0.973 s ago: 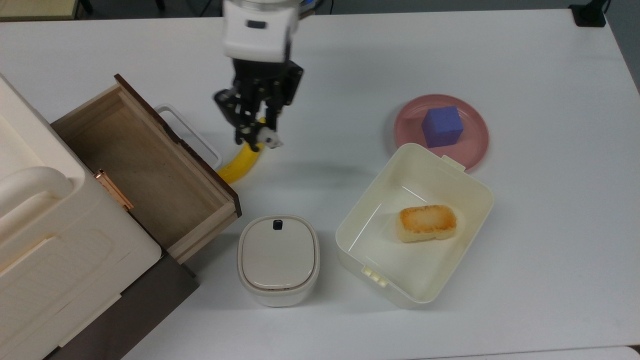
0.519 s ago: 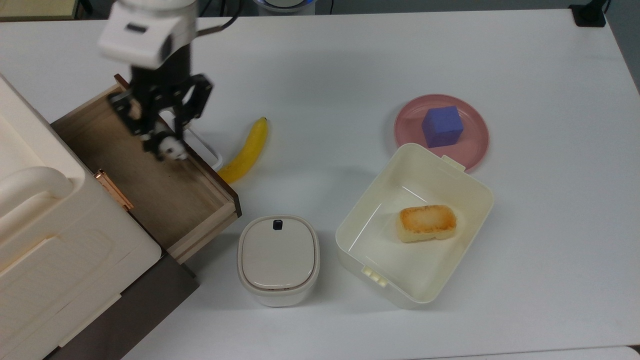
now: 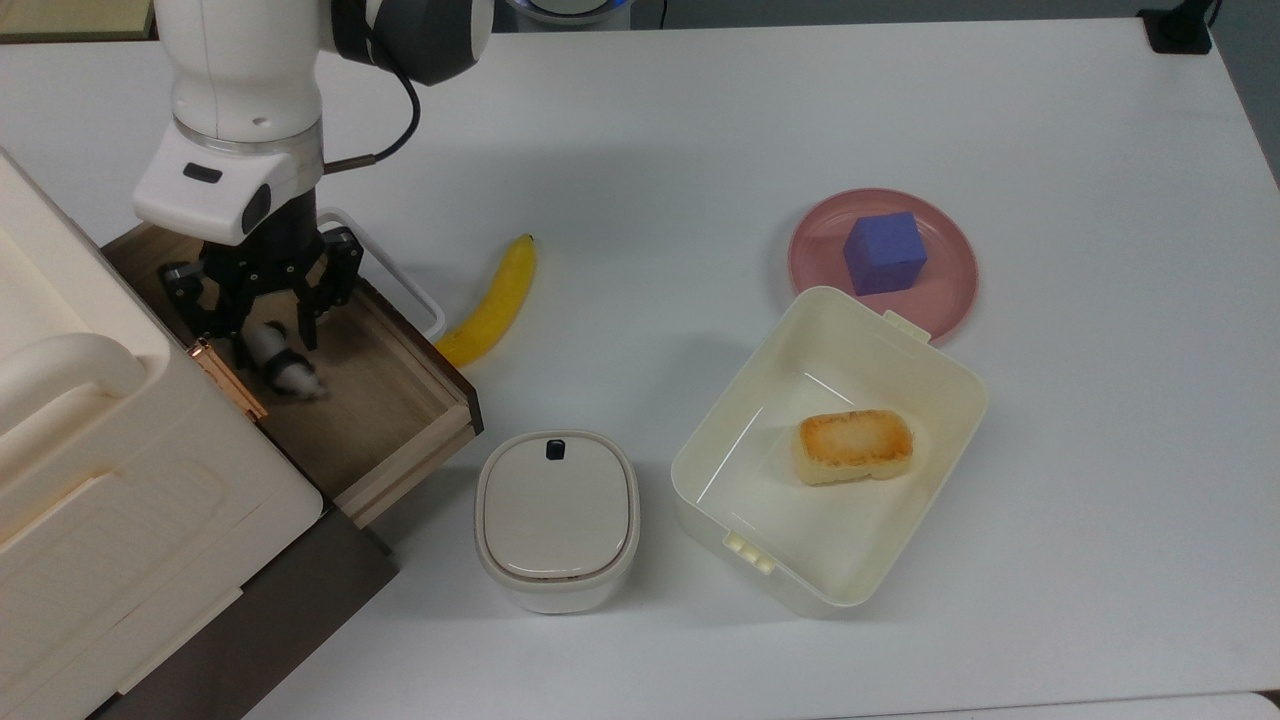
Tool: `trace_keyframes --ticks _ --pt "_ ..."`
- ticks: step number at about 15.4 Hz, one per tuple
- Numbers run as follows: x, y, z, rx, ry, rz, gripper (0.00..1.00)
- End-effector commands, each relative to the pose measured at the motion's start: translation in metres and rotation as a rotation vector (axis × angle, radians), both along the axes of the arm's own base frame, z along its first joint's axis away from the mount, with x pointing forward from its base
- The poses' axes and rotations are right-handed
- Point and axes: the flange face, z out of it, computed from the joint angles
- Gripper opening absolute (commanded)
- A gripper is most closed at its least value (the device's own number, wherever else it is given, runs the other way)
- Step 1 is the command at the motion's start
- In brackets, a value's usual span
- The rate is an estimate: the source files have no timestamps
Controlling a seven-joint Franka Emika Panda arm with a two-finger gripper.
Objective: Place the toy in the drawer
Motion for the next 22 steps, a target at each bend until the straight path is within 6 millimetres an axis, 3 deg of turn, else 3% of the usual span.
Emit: trace_keyframes --ticks 1,3,5,9,11,13,16,20,22 --pt "-0.004 0.004 0.033 -0.005 -0.055 -0.014 0.85" --pt "-0.009 0.01 0.052 0.009 -0.083 -0.047 0.98" --pt "-0.02 0.027 0.08 0.032 -0.093 -0.073 1.0" --pt "-0.056 0.097 0.121 0.128 0.051 -0.21 1.0" --pt "-0.075 0.134 0.124 0.186 0.16 -0.276 1.0" --pt "-0.088 0.152 0.123 0.269 0.247 -0.346 1.0" --pt "-0.103 0.166 0.123 0.412 0.352 -0.428 1.0" --pt "-0.108 0.191 0.104 0.387 0.404 -0.514 1.0" --pt "-0.106 0.188 0.097 0.335 0.397 -0.512 1.0"
